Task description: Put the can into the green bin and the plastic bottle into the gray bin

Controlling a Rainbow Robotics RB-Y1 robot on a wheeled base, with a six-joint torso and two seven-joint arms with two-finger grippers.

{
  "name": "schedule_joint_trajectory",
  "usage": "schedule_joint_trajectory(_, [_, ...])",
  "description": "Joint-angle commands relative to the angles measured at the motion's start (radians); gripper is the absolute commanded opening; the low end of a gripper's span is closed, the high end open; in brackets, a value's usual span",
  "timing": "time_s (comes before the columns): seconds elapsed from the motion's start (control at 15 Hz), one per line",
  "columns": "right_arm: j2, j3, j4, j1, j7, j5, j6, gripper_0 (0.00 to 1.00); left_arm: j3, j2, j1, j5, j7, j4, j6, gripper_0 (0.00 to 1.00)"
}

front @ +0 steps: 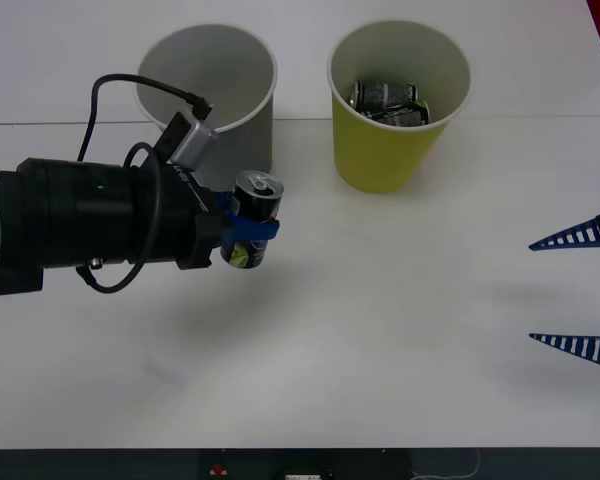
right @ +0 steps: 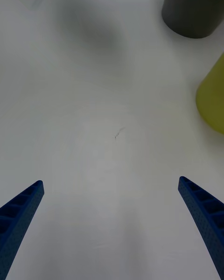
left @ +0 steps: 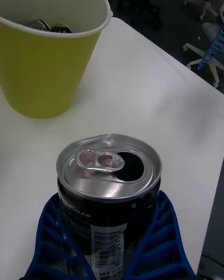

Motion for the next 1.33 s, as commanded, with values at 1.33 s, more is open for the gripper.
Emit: schedule_joint_trajectory(1.33, [0.0,0.0,0.0,0.0,0.0,0.0,0.0,1.0,-0.27,-0.435,-0.905,-0.349,-0.016,0.861,0.026,0.0])
